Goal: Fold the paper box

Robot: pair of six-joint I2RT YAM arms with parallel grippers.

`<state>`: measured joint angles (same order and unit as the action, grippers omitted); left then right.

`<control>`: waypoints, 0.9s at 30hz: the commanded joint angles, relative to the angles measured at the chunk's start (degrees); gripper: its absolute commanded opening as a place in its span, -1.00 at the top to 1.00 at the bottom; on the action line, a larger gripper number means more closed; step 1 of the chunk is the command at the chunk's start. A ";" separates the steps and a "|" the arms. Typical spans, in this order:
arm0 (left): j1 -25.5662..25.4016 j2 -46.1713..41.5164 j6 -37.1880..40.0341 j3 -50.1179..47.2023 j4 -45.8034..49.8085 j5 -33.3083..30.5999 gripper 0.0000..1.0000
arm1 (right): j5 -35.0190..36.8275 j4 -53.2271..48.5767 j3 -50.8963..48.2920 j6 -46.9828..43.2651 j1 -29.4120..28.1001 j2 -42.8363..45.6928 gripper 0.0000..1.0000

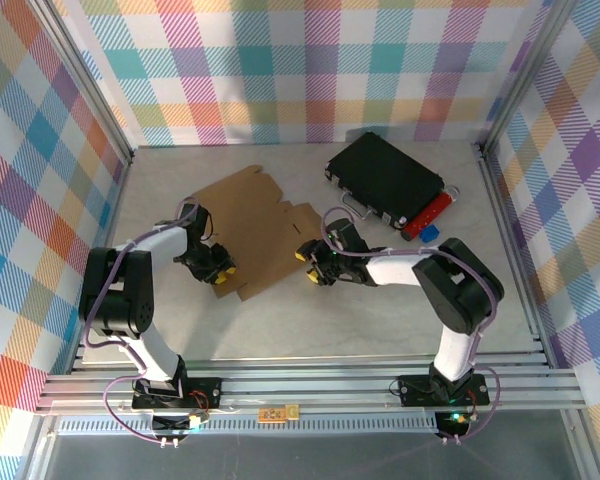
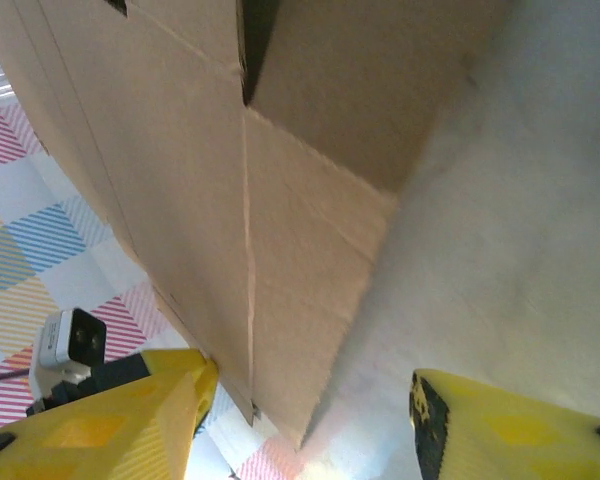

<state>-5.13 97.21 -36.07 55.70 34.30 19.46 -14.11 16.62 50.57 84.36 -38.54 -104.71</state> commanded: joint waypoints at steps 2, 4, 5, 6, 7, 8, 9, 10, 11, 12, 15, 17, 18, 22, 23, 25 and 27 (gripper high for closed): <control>-0.15 -1.67 -0.69 -0.22 1.82 -0.13 0.47 | -2.86 3.03 2.50 -2.00 0.73 -3.52 -0.14; -0.15 -1.85 -0.70 -0.13 1.90 -0.21 0.47 | -2.85 3.78 3.05 -1.92 1.08 -4.54 -0.12; -0.15 -1.93 -0.67 -0.16 1.88 -0.26 0.47 | -2.85 4.16 3.41 -1.92 1.19 -4.97 -0.10; -0.15 -2.02 -0.66 -0.16 1.99 -0.29 0.47 | -2.92 4.42 4.01 -2.00 1.32 -5.59 -0.07; -0.15 -2.07 -0.58 -0.11 2.07 -0.30 0.47 | -3.07 4.67 4.62 -1.98 1.28 -6.36 -0.04; -0.15 -1.94 -0.47 -0.16 2.15 -0.30 0.47 | -3.26 4.96 5.22 -1.80 1.29 -6.98 0.00; -0.18 -1.90 -0.35 -0.24 2.17 -0.30 0.47 | -3.59 5.61 5.86 -1.46 1.30 -7.78 0.05; -0.15 -1.85 -0.31 -0.24 2.17 -0.35 0.47 | -3.80 6.23 6.42 -1.05 1.21 -8.48 0.11; -0.16 -1.85 -0.25 -0.16 2.17 -0.39 0.47 | -3.91 6.75 6.77 -0.58 1.19 -8.86 0.17; -0.19 -2.00 -0.21 -0.08 2.30 -0.46 0.47 | -3.76 7.12 6.99 -0.11 1.19 -8.98 0.28; -0.23 -3.88 -0.43 0.73 3.31 -1.75 0.45 | -1.72 6.61 6.74 1.03 1.10 -6.88 0.62; -0.40 -7.27 -1.37 1.65 4.41 -3.03 0.31 | -0.19 3.23 7.09 2.02 0.95 -4.48 0.89; -0.49 -9.52 -2.29 2.25 5.00 -3.41 0.22 | 0.84 1.72 7.24 3.02 0.85 -3.19 0.98; -2.18 -18.62 -8.76 4.60 7.29 -3.66 -0.02 | 3.55 0.61 8.03 8.69 0.58 0.23 1.00; -3.05 -21.24 -11.38 4.83 7.43 -3.42 -0.08 | 3.78 -0.10 8.96 10.03 0.51 0.66 1.00; -4.86 -26.14 -17.54 4.58 7.53 -3.67 -0.17 | 4.08 -2.83 11.23 12.10 0.42 1.31 1.00; -7.02 -31.36 -25.99 2.59 6.65 -4.37 -0.23 | 4.65 -5.32 13.38 14.22 0.16 1.86 1.00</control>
<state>-9.69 71.22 -49.67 59.22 38.79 15.75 -11.55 15.38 60.93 93.38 -37.80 -105.08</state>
